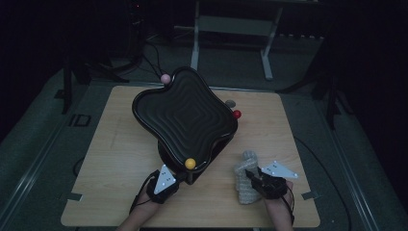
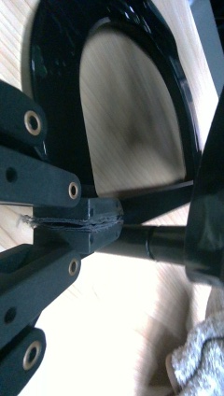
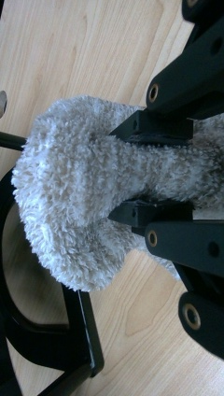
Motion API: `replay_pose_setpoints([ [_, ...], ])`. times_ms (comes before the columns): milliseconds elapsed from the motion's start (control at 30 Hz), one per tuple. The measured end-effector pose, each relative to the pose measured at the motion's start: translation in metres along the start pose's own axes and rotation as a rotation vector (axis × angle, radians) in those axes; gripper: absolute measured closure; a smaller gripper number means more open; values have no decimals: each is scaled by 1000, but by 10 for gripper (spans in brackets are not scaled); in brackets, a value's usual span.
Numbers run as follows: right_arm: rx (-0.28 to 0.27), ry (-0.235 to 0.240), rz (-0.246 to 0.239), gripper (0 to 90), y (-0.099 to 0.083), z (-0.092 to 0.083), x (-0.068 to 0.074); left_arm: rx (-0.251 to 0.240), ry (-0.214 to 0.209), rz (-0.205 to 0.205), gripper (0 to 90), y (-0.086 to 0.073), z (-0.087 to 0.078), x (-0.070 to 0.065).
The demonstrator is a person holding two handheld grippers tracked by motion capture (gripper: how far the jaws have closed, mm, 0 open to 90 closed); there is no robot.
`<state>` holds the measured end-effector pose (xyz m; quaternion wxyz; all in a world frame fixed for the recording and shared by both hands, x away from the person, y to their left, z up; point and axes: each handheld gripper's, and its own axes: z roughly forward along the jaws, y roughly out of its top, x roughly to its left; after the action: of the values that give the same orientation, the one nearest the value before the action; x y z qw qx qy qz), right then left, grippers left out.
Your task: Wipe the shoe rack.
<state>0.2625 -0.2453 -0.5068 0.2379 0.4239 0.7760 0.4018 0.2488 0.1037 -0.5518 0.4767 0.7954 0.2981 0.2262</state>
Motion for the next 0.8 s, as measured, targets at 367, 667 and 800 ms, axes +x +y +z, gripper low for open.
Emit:
replay_pose_setpoints([
  [367, 5, 5, 2, 675, -1, 0, 0, 17, 2, -29, 876, 11, 24, -2],
  [667, 4, 4, -2, 676, -1, 0, 1, -5, -53, -14, 875, 17, 35, -12],
  [800, 9, 3, -4, 676, -2, 1, 1, -3, -54, -37, 875, 21, 45, -16],
])
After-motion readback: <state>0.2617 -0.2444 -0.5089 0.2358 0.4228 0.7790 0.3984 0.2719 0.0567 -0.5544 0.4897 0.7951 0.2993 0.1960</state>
